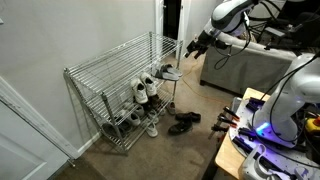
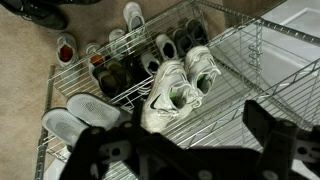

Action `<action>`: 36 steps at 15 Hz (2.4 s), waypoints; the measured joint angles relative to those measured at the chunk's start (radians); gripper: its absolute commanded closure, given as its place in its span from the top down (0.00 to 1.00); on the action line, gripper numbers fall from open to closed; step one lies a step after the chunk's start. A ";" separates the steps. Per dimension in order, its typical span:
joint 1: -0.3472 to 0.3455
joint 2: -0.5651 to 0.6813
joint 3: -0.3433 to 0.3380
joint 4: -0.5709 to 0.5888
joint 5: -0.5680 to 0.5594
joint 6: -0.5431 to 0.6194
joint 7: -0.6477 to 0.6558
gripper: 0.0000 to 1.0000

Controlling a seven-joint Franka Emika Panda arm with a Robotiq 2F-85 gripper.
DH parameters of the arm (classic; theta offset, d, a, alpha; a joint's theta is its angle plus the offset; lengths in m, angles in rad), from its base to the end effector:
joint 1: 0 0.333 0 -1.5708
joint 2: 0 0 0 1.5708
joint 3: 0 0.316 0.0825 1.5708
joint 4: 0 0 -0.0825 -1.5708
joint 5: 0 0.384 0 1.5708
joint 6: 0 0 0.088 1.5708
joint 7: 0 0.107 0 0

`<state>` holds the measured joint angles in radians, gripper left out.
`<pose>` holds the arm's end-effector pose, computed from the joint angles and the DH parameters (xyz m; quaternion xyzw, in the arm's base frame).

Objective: Pick up the white pair of nike sneakers from the second shelf from the top of the shoe rack and put them on the top shelf of the shoe rack

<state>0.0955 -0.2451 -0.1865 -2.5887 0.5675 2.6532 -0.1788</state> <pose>0.4464 -0.0548 0.3698 -0.9544 0.1833 -0.1646 0.1685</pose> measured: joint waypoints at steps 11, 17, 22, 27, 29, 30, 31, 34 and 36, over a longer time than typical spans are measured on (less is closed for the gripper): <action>0.194 0.285 0.034 0.050 0.485 0.281 -0.241 1.00; 0.194 0.539 0.084 0.252 0.762 0.348 -0.528 1.00; 0.194 0.718 0.122 0.413 0.897 0.434 -0.773 1.00; 0.202 0.856 0.118 0.428 0.830 0.434 -0.771 1.00; 0.214 0.894 0.111 0.418 0.771 0.409 -0.756 1.00; 0.222 0.908 0.108 0.414 0.750 0.399 -0.751 1.00; 0.229 0.915 0.107 0.410 0.735 0.388 -0.751 1.00; 0.231 0.917 0.138 0.427 0.746 0.394 -0.805 1.00; 0.204 0.909 0.195 0.473 0.819 0.436 -0.934 1.00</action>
<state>0.2998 0.6637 0.0082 -2.1162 1.3866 3.0888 -1.1124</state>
